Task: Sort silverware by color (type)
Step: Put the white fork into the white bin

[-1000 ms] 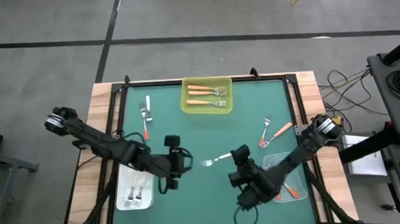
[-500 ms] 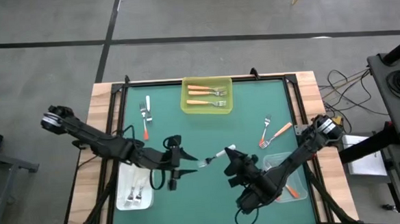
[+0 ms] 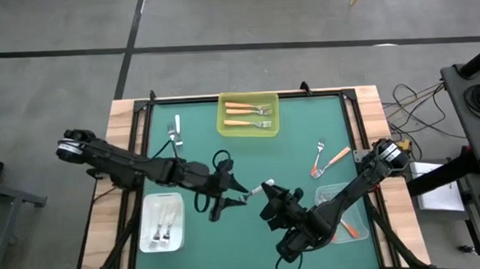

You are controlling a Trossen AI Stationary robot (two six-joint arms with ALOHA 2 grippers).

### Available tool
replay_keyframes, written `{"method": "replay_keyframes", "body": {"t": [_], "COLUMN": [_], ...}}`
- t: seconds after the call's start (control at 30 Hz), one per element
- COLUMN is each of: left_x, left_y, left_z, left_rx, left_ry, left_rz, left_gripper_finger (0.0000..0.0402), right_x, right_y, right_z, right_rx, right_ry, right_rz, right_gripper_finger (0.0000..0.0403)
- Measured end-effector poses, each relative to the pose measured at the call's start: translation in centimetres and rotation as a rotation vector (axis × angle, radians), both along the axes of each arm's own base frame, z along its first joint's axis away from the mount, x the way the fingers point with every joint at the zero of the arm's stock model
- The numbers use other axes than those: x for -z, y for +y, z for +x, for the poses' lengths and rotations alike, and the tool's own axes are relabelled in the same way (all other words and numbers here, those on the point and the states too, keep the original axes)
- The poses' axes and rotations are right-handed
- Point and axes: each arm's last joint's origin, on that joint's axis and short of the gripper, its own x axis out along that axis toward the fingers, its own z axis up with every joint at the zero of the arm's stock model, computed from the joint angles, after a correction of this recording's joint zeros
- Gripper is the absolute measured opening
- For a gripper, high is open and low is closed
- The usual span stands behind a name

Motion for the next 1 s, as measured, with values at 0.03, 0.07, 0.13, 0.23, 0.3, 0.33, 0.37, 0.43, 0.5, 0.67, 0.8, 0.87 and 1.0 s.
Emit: {"method": "replay_keyframes", "body": {"t": [0.03, 0.07, 0.13, 0.23, 0.3, 0.33, 0.37, 0.43, 0.5, 0.67, 0.8, 0.87, 1.0], "left_x": [0.2, 0.4, 0.9, 1.3, 1.4, 1.5, 1.5, 1.5, 1.5, 2.1, 2.4, 2.4, 2.4], "left_y": [0.3, 0.5, 1.0, 1.6, 2.0, 2.0, 2.1, 2.0, 1.8, 1.7, 1.7, 1.5, 1.4], "left_z": [0.2, 0.3, 0.8, 1.4, 1.8, 1.9, 2.1, 2.2, 2.4, 2.8, 3.8, 4.5, 5.4], "left_rx": [-0.01, -0.021, -0.041, -0.067, -0.078, -0.081, -0.079, -0.036, 0.022, 0.046, 0.045, 0.046, 0.056], "left_ry": [0.009, 0.018, 0.028, 0.014, -0.001, -0.004, -0.016, -0.031, -0.048, -0.038, -0.026, -0.027, -0.009], "left_rz": [-0.005, -0.007, -0.008, -0.017, -0.023, -0.024, -0.028, -0.042, -0.054, -0.06, -0.059, -0.06, -0.048], "left_gripper_finger": [0.0159, 0.0159, 0.0159, 0.0159, 0.0159, 0.0159, 0.0159, 0.0159, 0.0159, 0.0159, 0.0157, 0.0154, 0.0137], "right_x": [0.0, 0.0, 0.0, 0.0, 0.0, 0.0, 0.0, 0.0, 0.0, 0.0, 0.0, 0.0, 0.0], "right_y": [0.0, 0.0, 0.0, -0.1, -0.1, -0.1, -0.1, -0.1, -0.1, -0.1, -0.3, -0.3, -0.3], "right_z": [0.0, 0.0, 0.0, 0.1, 0.1, 0.1, 0.1, 0.1, 0.2, 0.2, 0.3, 0.3, 0.4], "right_rx": [-0.001, -0.002, -0.005, -0.003, -0.002, -0.001, -0.001, 0.0, 0.0, -0.013, -0.012, -0.015, -0.017], "right_ry": [0.004, 0.01, 0.019, 0.019, 0.017, 0.015, 0.014, 0.012, 0.011, 0.036, 0.052, 0.07, 0.08], "right_rz": [-0.003, -0.008, -0.015, -0.016, -0.013, -0.012, -0.012, -0.008, -0.005, 0.0, -0.015, -0.029, -0.037], "right_gripper_finger": [0.0022, 0.0022, 0.0022, 0.0022, 0.0022, 0.0022, 0.0022, 0.0022, 0.0022, 0.0022, 0.0022, 0.0022, 0.0022]}}
